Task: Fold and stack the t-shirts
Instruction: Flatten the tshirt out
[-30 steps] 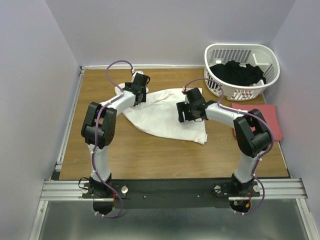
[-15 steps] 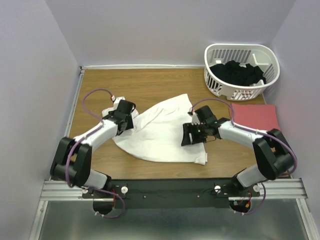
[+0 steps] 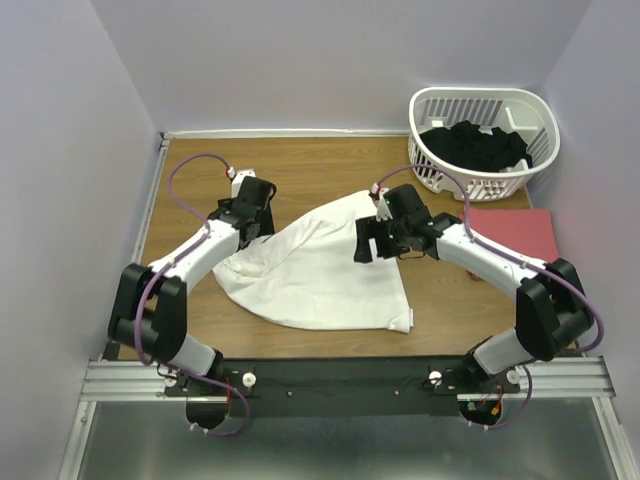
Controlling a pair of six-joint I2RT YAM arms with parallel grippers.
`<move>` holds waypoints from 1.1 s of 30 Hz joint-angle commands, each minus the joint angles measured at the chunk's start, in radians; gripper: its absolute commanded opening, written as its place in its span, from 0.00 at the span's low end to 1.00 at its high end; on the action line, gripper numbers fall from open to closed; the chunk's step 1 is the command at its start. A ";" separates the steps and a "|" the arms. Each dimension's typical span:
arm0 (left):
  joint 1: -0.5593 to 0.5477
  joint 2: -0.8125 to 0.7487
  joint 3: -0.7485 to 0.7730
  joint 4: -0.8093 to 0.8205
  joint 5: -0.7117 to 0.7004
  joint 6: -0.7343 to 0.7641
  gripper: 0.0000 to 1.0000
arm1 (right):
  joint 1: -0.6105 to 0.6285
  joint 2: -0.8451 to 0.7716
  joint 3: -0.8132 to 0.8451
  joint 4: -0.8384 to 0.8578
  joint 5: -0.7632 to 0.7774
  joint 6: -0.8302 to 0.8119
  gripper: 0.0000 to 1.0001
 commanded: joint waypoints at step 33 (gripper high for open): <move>-0.031 0.347 0.102 0.048 -0.137 0.159 0.08 | -0.048 0.746 0.704 0.056 0.356 -0.204 0.85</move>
